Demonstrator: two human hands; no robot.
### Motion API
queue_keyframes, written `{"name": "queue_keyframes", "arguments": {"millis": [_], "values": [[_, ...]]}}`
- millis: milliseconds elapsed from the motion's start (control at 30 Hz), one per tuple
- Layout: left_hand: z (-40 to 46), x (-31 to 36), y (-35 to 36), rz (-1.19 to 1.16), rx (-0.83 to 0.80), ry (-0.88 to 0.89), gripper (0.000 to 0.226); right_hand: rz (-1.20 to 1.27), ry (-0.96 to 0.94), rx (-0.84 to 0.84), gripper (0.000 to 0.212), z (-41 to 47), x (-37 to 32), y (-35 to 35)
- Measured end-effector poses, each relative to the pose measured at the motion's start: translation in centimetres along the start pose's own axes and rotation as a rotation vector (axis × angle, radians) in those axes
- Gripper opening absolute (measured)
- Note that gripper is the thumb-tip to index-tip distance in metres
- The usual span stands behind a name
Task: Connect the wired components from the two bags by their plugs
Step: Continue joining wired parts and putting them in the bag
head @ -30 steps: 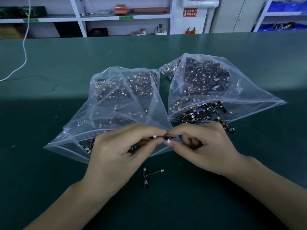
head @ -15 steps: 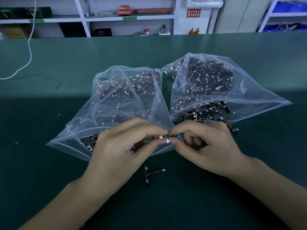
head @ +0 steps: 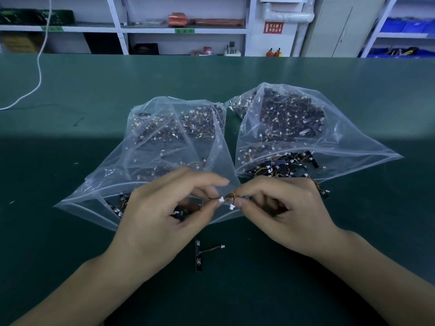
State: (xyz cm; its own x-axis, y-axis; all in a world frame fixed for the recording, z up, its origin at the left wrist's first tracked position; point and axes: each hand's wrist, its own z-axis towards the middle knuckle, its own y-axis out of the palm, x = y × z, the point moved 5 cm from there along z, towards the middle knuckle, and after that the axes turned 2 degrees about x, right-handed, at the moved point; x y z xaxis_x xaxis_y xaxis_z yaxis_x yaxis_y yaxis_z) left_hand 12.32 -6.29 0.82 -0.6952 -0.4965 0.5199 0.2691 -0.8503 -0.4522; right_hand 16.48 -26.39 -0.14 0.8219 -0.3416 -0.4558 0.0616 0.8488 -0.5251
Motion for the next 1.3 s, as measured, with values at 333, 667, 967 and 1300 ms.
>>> {"name": "queue_keyframes", "arguments": {"millis": [333, 667, 967, 1300], "values": [[0.0, 0.1, -0.1, -0.013, -0.001, -0.009, 0.024, 0.021, 0.028, -0.019, 0.018, -0.1, -0.1, 0.2], [0.0, -0.1, 0.0, -0.013, -0.040, 0.015, 0.021, 0.027, 0.012, -0.020, 0.017, 0.0, -0.2, 0.2], [0.2, 0.3, 0.0, 0.025, -0.052, 0.058, 0.013, 0.022, 0.018, -0.035, 0.014, 0.0, 0.1, 0.2], [0.5, 1.6, -1.0, 0.123, 0.110, 0.161, 0.017, 0.028, 0.009, 0.020, 0.005, -0.1, 0.5, 0.2]]}}
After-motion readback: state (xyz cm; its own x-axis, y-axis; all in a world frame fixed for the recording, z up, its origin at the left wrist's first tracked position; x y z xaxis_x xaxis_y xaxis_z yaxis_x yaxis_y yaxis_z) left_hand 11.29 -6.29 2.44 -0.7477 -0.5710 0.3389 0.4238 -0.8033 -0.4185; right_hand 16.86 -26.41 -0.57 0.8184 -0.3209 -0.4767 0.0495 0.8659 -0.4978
